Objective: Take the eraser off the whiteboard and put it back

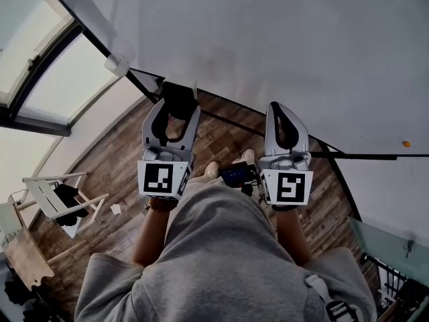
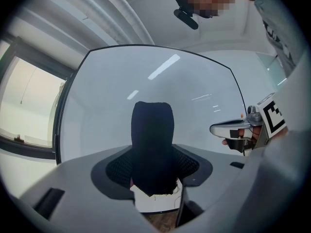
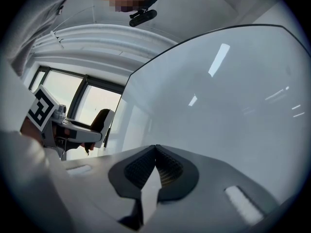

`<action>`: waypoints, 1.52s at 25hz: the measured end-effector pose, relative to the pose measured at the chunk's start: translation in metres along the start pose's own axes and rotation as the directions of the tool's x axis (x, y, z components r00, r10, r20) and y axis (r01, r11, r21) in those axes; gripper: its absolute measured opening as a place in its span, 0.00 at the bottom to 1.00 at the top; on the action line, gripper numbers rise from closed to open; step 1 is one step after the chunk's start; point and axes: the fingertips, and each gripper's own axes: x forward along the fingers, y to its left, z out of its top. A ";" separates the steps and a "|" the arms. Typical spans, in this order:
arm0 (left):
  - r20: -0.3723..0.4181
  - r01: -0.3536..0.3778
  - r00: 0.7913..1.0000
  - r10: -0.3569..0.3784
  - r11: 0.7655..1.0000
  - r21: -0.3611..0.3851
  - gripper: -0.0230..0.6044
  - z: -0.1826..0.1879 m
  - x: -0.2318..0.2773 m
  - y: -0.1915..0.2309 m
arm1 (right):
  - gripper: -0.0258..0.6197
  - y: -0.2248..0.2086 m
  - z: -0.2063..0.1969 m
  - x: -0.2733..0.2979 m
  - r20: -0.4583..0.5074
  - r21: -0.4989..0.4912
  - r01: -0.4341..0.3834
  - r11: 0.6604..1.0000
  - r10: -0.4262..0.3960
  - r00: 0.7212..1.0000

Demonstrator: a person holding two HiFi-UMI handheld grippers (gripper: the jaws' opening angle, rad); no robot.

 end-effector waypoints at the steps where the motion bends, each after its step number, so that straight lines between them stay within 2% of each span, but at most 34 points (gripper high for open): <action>1: -0.001 0.001 1.000 -0.001 1.000 0.000 0.41 -0.001 0.001 0.001 | 0.06 -0.001 -0.001 0.000 -0.001 0.000 0.002 1.000 -0.002 1.000; 22: -0.005 0.047 0.999 -0.047 0.999 0.000 0.41 0.000 0.039 -0.010 | 0.06 -0.038 -0.013 0.001 -0.029 -0.014 0.080 0.997 -0.080 0.996; 38: 0.025 0.041 0.999 -0.042 0.999 0.008 0.41 0.020 0.065 -0.014 | 0.06 -0.064 -0.009 0.008 -0.019 0.001 0.119 0.993 -0.118 0.993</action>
